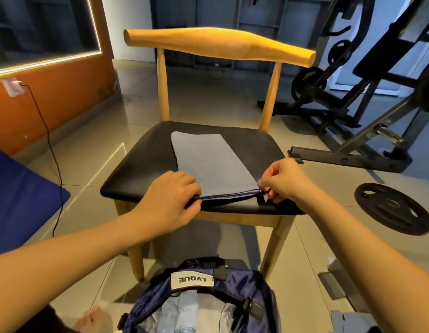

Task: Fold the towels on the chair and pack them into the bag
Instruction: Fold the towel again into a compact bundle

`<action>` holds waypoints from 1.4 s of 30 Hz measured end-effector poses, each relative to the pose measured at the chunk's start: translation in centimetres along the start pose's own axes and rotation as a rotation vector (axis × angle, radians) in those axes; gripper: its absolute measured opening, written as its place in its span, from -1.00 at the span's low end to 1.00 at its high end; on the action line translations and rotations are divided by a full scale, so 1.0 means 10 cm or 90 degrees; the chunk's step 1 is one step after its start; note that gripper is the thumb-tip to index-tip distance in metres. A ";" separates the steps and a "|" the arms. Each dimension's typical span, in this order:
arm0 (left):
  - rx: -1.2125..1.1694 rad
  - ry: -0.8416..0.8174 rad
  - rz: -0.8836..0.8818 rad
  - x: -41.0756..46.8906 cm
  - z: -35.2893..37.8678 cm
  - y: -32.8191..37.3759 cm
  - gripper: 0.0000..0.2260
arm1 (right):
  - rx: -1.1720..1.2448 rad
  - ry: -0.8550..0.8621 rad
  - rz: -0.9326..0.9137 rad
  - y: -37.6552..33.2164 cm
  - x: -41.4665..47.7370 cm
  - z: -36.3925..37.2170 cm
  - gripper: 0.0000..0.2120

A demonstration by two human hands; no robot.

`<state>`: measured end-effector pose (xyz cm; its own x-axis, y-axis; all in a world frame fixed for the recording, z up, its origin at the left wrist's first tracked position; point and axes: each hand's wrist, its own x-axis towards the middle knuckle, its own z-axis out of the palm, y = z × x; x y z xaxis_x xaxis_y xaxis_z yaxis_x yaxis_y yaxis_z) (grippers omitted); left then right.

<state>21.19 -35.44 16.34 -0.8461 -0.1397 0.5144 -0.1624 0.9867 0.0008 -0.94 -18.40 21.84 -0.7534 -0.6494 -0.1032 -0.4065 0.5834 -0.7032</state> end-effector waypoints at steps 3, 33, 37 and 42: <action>-0.082 -0.010 -0.048 0.01 -0.03 -0.04 -0.91 | -0.091 0.083 -0.205 -0.06 -0.06 0.02 -0.92; -0.268 -0.180 -0.398 0.13 -0.03 -0.16 -0.70 | -0.243 -0.150 -0.280 0.01 0.27 0.15 -0.65; -0.292 -0.207 -0.430 0.17 -0.04 -0.21 -0.66 | -0.255 -0.136 -0.253 -0.02 0.27 0.20 -0.60; -0.313 -0.203 -0.457 0.20 -0.03 -0.24 -0.61 | -0.236 -0.129 -0.205 -0.03 0.34 0.22 -0.54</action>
<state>20.05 -38.10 17.60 -0.7376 -0.6751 -0.0100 -0.5297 0.5694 0.6286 -2.25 -21.83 20.11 -0.4605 -0.8838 -0.0828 -0.7836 0.4486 -0.4299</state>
